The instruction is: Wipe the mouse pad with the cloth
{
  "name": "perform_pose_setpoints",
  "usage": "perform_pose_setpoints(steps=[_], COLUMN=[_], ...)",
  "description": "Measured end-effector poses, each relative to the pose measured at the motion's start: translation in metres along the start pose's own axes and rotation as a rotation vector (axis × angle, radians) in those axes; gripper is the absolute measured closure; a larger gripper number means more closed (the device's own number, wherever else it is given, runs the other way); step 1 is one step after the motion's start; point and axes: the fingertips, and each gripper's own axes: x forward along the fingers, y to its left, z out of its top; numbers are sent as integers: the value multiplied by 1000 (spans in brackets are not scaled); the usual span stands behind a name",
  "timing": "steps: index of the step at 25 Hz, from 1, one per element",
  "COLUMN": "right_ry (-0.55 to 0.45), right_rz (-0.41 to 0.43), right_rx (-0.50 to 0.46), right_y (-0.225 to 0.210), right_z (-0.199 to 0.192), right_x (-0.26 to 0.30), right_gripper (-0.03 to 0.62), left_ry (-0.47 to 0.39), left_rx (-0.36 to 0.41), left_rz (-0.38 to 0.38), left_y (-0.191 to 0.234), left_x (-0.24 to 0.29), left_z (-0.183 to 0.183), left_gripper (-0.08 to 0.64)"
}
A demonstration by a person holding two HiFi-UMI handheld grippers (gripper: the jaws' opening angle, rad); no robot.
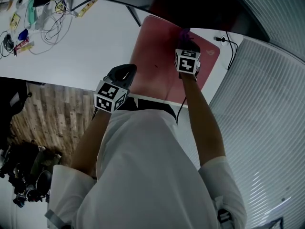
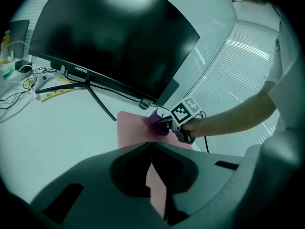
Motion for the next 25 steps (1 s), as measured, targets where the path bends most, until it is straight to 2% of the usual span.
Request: perform_pose_setpoints(steps=[7, 19, 25], right_ry=[-13, -35, -31], right_rz=[15, 100, 212], right_rx=[-23, -93, -177], right_y=[31, 109, 161], right_z=[23, 62, 73], right_x=[4, 15, 3], right_gripper=[460, 460, 460], left_ry=[-12, -52, -63], left_rx=[-26, -53, -71], left_rz=[22, 55, 68], left_y=[21, 58, 75], left_x=[-16, -56, -81], left_z=[-5, -4, -13], left_gripper=[543, 543, 543])
